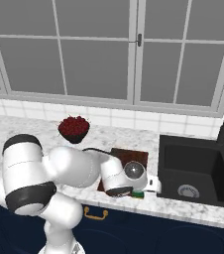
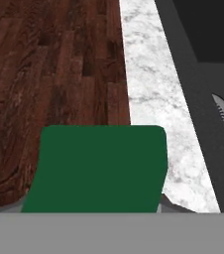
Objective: Pick up the sponge from the counter and clean the cutting board by briefly scrubbing or pressing down on the cutting board. Once finished, release the sponge.
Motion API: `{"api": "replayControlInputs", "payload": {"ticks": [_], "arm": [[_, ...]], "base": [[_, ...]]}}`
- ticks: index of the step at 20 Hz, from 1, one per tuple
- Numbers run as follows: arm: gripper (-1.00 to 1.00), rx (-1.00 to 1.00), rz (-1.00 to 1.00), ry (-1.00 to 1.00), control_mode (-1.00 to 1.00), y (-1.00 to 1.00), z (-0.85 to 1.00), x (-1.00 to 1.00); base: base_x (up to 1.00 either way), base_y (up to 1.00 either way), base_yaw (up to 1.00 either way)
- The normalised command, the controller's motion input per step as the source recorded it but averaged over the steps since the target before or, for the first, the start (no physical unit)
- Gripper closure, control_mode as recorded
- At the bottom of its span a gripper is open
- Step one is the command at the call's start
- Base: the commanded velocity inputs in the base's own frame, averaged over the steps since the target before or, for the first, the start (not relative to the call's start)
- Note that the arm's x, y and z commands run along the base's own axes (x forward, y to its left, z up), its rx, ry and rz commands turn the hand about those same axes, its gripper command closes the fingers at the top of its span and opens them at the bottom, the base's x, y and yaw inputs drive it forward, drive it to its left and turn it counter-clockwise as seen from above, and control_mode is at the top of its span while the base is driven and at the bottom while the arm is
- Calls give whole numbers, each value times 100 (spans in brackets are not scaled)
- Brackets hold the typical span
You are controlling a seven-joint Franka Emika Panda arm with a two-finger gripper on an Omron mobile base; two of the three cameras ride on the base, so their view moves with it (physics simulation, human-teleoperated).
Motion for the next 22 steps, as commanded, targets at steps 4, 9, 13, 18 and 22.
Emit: {"api": "replayControlInputs", "payload": {"ticks": [4,9,13,18,22], "arm": [[100,0,0,7,-100,0,0,-56],[100,0,1,0,-100,10,55,-6],[100,0,0,-3,-100,62,100,0],[100,0,7,0,-100,100,66,6],[100,0,16,2,-100,100,41,42]], "base": [[0,0,0],[0,0,0],[0,0,0],[0,0,0],[0,0,0]]}}
